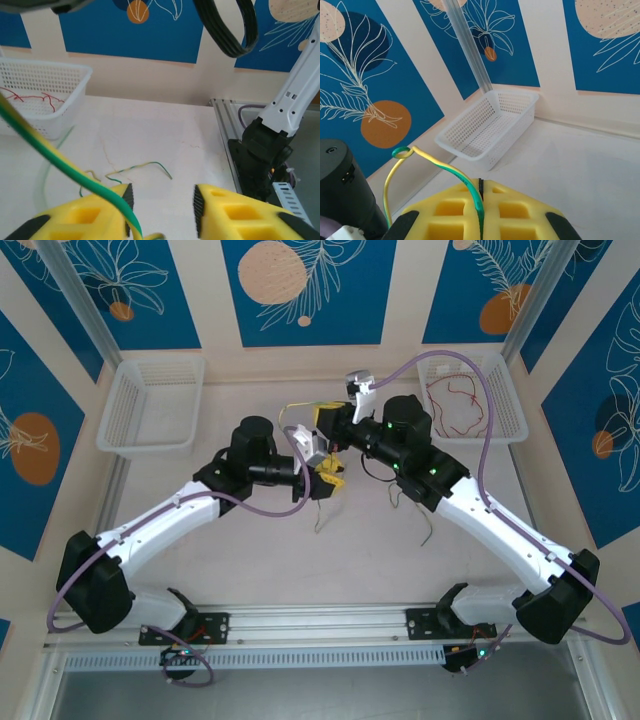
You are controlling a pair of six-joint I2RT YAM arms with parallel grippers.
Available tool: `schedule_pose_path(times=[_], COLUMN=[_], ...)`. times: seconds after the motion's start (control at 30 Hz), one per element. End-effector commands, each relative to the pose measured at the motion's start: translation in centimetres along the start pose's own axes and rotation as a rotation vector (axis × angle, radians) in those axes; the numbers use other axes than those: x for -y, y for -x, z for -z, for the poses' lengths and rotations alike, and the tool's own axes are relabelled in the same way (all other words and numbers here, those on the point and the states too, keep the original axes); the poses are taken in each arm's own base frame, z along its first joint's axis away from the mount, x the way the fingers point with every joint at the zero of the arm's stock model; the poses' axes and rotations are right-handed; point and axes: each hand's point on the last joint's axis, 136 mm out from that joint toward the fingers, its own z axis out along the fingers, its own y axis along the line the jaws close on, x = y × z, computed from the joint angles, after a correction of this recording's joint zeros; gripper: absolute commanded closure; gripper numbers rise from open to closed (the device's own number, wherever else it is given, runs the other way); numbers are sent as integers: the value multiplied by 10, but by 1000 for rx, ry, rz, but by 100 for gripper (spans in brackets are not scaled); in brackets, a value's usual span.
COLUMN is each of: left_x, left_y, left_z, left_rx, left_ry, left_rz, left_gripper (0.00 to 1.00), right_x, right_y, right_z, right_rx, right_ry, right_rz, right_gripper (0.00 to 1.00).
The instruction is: Untangle the cables
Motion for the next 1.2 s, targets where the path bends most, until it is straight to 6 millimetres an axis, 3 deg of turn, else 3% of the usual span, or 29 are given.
schedule_pose_path(times=[0.0, 0.1, 0.23, 0.3, 0.33, 0.37, 0.4, 0.57, 0.77, 1.0, 1.17], left_x=[-1, -24, -59, -74, -80, -84, -90, -119, -190, -252, -308], left_y=[-7, -14, -13, -8, -4, -1, 1, 15, 23, 31, 12], left_z=[-1, 9, 42, 65, 77, 88, 99, 157, 252, 328, 348], left_rx=[-64, -127, -169, -166, -155, -147, -148, -188, -257, -250, -279], left_ry=[35, 182, 392, 483, 517, 552, 594, 845, 1256, 1442, 1413], left_rz=[-15, -25, -31, -30, -31, -37, -43, -119, -107, -111, -78], left_gripper=[82, 100, 100, 100, 100, 100, 100, 100, 100, 100, 100], right_x=[-12, -17, -21, -16, -10, -4, 2, 37, 88, 101, 100], right_y=[36, 42, 48, 51, 51, 53, 53, 44, -10, -39, -44], right_z=[15, 23, 44, 60, 68, 78, 85, 122, 128, 137, 137], right_rx=[107, 96, 100, 119, 130, 134, 131, 156, 47, 11, 2], right_ry=[24, 44, 48, 20, -1, -20, -39, -148, -315, -342, -325], right_rz=[37, 53, 64, 63, 54, 30, 10, -84, -210, -238, -237], right_gripper=[100, 98, 50, 36, 16, 6, 3, 1, 2, 2, 2])
